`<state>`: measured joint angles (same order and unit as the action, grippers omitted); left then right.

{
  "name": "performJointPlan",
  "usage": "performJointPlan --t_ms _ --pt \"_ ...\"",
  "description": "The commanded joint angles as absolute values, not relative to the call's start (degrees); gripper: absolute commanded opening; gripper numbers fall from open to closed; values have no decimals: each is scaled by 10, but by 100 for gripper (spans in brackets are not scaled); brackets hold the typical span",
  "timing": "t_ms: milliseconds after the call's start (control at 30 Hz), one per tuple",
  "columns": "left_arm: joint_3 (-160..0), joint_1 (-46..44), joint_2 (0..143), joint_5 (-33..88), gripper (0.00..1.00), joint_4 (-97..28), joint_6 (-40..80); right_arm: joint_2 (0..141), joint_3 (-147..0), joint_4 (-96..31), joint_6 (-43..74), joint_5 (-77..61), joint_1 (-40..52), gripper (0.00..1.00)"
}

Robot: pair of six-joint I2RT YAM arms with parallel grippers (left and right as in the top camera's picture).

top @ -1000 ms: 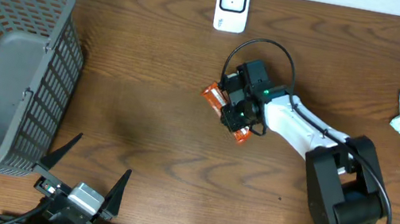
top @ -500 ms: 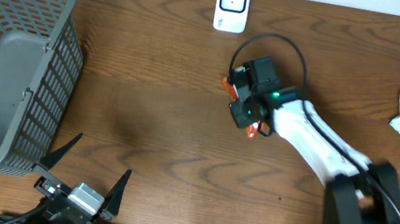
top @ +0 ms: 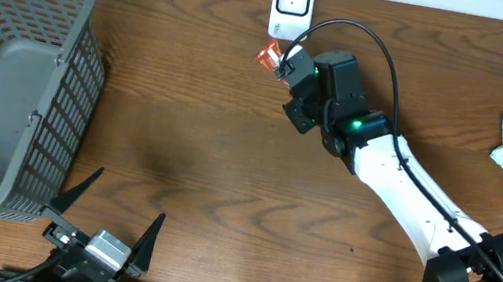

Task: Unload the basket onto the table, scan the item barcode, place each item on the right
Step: 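Carry the red bar up to the scanner window with the right gripper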

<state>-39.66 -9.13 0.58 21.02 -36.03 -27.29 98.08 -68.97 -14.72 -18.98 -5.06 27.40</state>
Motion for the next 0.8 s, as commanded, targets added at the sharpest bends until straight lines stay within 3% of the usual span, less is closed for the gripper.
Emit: performJointPlan --t_ms 0,133,233,433,767 --pt "-395 -93 2 209 98 -360 -279 995 -693 -108 -87 -271 231 1" --pt "-395 -93 2 209 98 -360 -279 1016 -693 20 101 -419 190 1" --pt "-395 -93 2 209 98 -360 -279 1044 -693 107 255 -443 173 1" --pt "-395 -93 2 209 98 -360 -279 1189 -741 409 559 -548 149 1" --pt "-395 -93 2 209 98 -360 -279 1446 -1019 522 787 -635 139 1"
